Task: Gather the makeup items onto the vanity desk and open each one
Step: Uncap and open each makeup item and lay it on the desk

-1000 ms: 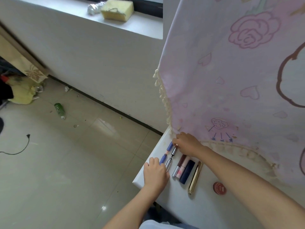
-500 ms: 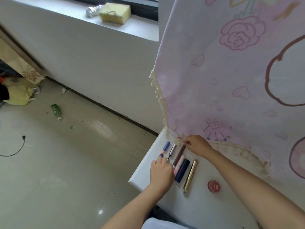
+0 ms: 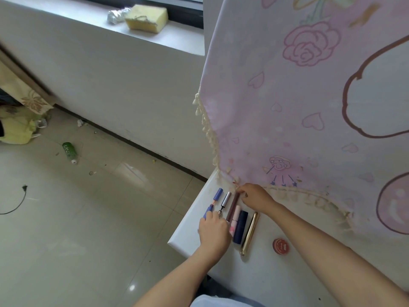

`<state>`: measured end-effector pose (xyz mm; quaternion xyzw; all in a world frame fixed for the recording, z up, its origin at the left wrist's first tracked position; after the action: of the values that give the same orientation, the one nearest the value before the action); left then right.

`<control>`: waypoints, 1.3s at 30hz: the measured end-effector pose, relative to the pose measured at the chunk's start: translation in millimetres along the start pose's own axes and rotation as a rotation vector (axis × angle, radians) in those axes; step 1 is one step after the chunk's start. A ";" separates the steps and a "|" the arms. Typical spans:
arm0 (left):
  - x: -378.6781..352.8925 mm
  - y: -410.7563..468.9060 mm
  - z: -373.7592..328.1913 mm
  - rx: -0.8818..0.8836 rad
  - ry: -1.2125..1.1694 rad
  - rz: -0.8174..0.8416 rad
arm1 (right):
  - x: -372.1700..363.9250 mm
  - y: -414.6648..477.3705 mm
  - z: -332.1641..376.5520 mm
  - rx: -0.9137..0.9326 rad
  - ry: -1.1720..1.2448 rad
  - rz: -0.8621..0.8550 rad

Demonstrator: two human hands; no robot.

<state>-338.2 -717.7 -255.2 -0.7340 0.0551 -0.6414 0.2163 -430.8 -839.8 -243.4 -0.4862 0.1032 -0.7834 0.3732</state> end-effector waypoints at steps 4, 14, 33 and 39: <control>9.5 0.3 -3.5 0.072 -0.084 -0.014 | 5.0 -3.2 -3.6 -0.010 0.083 -0.026; 110.0 4.2 40.5 0.195 -1.186 -0.149 | 44.7 -51.6 20.1 0.119 0.020 -0.318; 180.9 -52.0 84.0 -0.197 -1.206 -0.430 | 67.0 -118.1 125.6 0.309 0.567 -0.412; 181.4 -59.3 107.4 -0.294 -0.807 -0.709 | 79.1 -127.0 162.3 0.361 0.885 -0.427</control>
<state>-215.2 -702.8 -74.7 -0.9176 -0.1934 -0.3283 -0.1134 -375.9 -772.4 -40.5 -0.0468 0.0130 -0.9778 0.2038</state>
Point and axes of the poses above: each hand's wrist, its own y-axis towards the middle knuckle, its own x-axis out of the back of the hand, z = x × y, the point moved 2 cm from there along y, towards the middle knuckle, and after that the axes turned 6 degrees about y, right-handed, at the moved point
